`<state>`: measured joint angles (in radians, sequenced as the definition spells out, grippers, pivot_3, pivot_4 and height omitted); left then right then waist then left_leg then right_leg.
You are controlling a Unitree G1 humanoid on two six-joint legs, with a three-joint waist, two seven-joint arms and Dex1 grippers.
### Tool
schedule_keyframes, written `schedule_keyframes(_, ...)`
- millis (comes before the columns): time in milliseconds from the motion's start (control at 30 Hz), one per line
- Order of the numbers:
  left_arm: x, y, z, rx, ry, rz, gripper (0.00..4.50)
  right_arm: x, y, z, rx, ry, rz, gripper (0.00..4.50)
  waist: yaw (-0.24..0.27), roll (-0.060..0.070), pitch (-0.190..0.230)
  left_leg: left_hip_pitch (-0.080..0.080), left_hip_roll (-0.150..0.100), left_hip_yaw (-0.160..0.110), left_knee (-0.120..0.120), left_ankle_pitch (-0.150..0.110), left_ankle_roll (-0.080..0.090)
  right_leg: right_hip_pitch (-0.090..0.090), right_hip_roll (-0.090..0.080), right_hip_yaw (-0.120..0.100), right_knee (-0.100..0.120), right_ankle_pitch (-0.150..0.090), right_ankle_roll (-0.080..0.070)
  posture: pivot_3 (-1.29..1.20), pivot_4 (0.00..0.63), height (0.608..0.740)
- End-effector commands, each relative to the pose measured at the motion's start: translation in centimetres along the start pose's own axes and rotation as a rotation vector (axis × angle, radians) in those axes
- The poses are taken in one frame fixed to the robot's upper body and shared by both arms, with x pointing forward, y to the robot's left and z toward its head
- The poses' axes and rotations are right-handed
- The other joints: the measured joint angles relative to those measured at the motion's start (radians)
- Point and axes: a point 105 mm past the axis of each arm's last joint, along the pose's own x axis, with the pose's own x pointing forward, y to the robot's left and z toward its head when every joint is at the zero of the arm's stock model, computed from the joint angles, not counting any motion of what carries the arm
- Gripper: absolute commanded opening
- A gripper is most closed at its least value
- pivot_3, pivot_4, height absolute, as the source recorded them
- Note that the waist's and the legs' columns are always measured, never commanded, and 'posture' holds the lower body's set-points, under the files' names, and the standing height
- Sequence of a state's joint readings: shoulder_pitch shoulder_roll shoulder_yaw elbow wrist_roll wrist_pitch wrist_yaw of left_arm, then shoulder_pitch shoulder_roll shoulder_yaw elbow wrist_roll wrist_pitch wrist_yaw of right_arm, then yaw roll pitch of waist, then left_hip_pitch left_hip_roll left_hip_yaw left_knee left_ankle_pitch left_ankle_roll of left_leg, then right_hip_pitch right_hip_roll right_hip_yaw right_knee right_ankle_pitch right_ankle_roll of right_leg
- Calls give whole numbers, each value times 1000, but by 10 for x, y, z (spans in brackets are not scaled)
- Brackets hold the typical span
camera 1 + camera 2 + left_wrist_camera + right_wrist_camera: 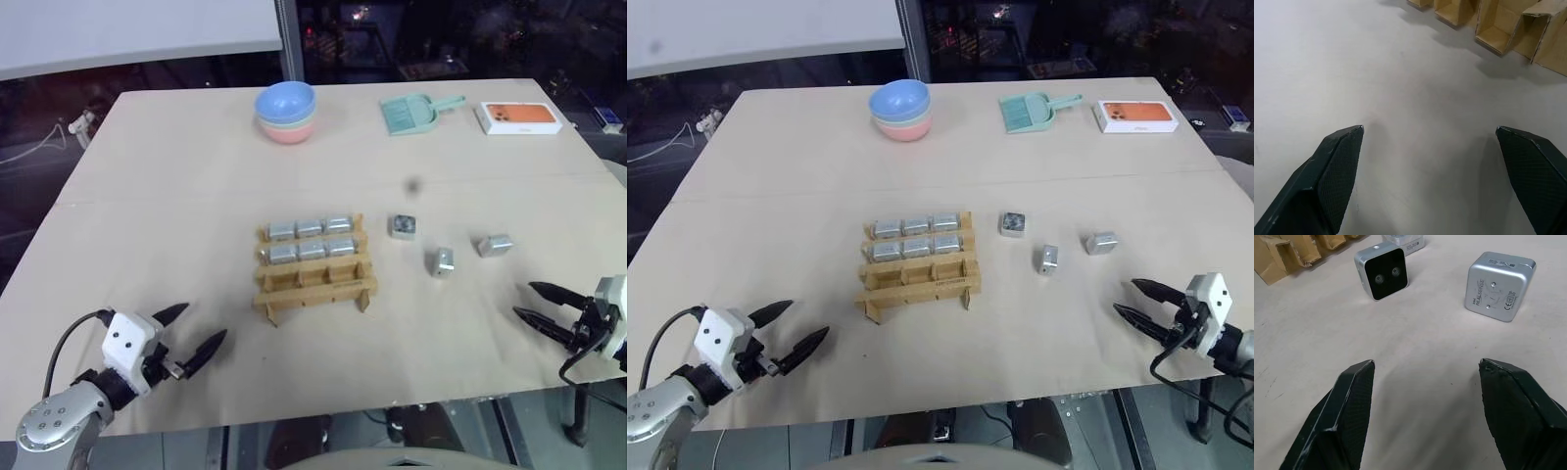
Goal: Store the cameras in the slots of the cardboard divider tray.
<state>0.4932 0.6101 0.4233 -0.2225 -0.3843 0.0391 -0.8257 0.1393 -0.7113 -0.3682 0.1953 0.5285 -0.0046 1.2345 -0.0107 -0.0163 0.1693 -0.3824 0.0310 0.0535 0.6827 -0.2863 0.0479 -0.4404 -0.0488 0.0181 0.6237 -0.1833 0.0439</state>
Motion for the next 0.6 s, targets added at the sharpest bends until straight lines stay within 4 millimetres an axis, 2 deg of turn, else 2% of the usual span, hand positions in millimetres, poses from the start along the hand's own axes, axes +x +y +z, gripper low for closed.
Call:
schedule_keyframes(33,-3,5,9,46,-20,-1,4500,0,-3,7,-28,-21,0,3338,0,0,0,0,0,0,0,0,0,0,0,0,0,0,0,0,150,740)
schedule_keyframes(600,5,11,12,58,-42,-28,4500,-4,-6,3,-34,-22,-20,3338,0,0,0,0,0,1,0,0,0,0,0,0,0,0,0,0,150,740)
